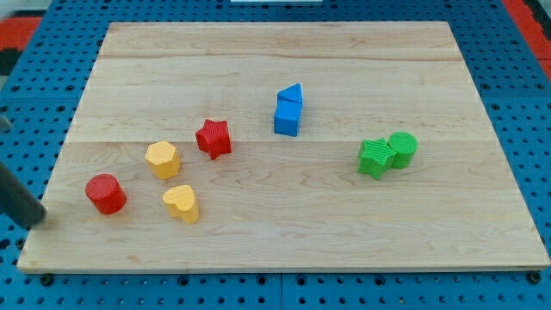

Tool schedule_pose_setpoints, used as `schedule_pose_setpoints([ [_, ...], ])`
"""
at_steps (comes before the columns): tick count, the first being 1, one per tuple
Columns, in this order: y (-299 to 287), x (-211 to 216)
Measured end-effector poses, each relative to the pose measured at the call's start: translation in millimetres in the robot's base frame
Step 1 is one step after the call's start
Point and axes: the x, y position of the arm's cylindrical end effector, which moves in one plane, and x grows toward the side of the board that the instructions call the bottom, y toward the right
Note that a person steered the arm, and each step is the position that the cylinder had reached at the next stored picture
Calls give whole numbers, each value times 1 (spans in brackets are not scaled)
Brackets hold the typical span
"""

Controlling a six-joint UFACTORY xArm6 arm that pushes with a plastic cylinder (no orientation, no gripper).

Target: Place the yellow blocks diagonal to the blue blocks

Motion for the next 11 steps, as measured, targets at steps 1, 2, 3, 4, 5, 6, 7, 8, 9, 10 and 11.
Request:
schedule_pose_setpoints([
  [1,25,-45],
  [2,93,-63],
  [3,105,-87],
  [4,153,-80],
  [5,185,-30],
  [6,198,-34],
  [7,190,-24],
  [8,156,-19],
  [9,124,-7],
  [10,124,69],
  [11,91,45],
])
